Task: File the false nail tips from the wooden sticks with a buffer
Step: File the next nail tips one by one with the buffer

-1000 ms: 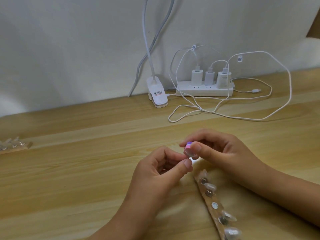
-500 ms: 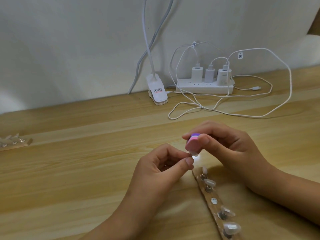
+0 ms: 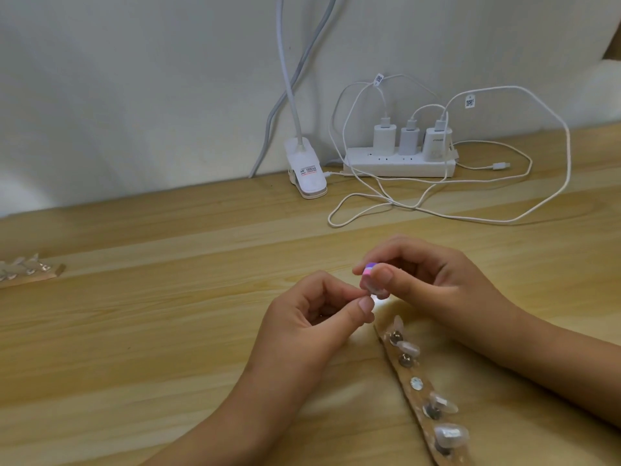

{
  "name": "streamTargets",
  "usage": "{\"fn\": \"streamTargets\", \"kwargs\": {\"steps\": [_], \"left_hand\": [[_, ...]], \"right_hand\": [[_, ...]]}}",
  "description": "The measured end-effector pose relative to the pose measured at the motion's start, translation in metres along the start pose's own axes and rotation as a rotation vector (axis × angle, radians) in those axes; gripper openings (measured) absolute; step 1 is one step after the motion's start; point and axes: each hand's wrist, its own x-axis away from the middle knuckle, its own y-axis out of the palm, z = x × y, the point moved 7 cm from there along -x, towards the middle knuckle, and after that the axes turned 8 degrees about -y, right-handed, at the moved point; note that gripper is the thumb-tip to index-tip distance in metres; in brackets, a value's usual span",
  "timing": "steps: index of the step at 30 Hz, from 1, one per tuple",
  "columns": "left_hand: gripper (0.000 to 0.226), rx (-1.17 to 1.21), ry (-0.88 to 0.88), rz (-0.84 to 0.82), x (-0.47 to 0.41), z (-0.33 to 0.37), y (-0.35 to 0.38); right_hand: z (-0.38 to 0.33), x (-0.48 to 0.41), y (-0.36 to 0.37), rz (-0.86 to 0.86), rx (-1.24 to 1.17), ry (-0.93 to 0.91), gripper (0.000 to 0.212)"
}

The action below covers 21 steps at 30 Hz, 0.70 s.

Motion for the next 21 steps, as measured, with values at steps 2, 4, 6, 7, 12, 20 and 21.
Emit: {"fn": "streamTargets", "kwargs": {"steps": [2, 4, 6, 7, 12, 20, 21], "left_hand": [[0.011, -0.007, 0.006, 0.003, 0.0000, -0.0007, -0.0005], [0.007, -0.005, 0.010, -0.004, -0.0004, -0.0005, -0.0006], [0.010, 0.001, 0.023, -0.011, 0.0003, 0.0000, -0.0005], [0.010, 0.003, 0.026, -0.010, 0.0002, -0.0002, -0.0009], [0.005, -0.006, 0.023, 0.012, -0.0010, -0.0017, -0.0024], [0.008, 0.014, 0.024, 0.004, -0.0018, -0.0025, -0.0027], [0.011, 0.015, 0.032, -0.002, -0.0015, -0.0014, -0.0018]], "right_hand": [[-0.0007, 0.0005, -0.0011, 0.011, 0.009, -0.023, 0.026], [0.0006, -0.0002, 0.0007, -0.013, 0.003, -0.012, 0.023], [0.0027, -0.0002, 0.0026, -0.037, -0.014, 0.008, 0.018], [0.0012, -0.0001, 0.0013, -0.021, -0.005, -0.016, 0.018], [0.0025, -0.0001, -0.0008, -0.009, 0.042, -0.029, 0.020], [0.0035, -0.0002, -0.0007, -0.005, 0.002, -0.029, 0.024], [-0.0013, 0.0000, -0.0005, 0.004, 0.032, -0.089, 0.022]]}}
